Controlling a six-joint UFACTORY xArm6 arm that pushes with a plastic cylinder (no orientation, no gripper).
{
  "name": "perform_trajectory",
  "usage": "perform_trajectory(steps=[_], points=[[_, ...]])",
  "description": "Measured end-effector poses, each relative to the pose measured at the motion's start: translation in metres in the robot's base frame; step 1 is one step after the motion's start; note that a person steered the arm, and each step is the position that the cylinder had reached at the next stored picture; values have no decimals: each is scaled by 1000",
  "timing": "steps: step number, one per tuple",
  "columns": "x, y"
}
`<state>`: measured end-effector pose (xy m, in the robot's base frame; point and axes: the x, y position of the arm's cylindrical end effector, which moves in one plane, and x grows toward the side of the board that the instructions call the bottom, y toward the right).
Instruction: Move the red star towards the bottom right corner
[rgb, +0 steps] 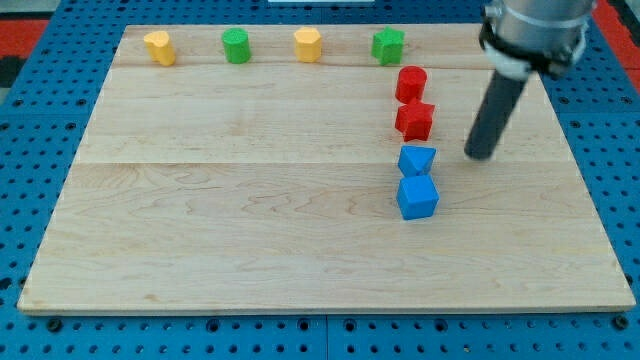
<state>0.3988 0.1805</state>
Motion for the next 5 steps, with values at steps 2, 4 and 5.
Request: perform_trajectory(steps=[2, 4, 5], points=[[-119, -46], [-96, -97], [-68, -94]])
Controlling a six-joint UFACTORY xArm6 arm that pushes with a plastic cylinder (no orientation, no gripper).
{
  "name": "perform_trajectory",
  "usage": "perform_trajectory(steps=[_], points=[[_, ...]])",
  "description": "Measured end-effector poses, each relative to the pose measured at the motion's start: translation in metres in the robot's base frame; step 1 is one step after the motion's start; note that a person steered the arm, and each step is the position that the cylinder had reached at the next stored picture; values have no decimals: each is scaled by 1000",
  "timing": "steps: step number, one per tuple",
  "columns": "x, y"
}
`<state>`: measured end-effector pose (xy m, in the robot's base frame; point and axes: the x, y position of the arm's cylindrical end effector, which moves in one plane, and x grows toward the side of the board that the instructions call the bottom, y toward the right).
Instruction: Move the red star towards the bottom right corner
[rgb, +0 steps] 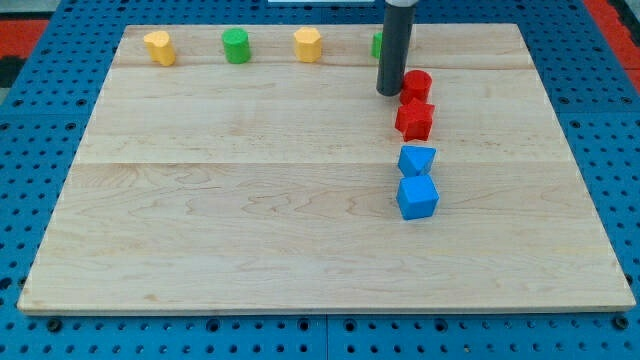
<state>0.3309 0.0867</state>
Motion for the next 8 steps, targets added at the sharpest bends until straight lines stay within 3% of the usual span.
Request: perform_trajectory(steps=[5, 7, 8], points=[[22, -10], [80, 41], [83, 48]])
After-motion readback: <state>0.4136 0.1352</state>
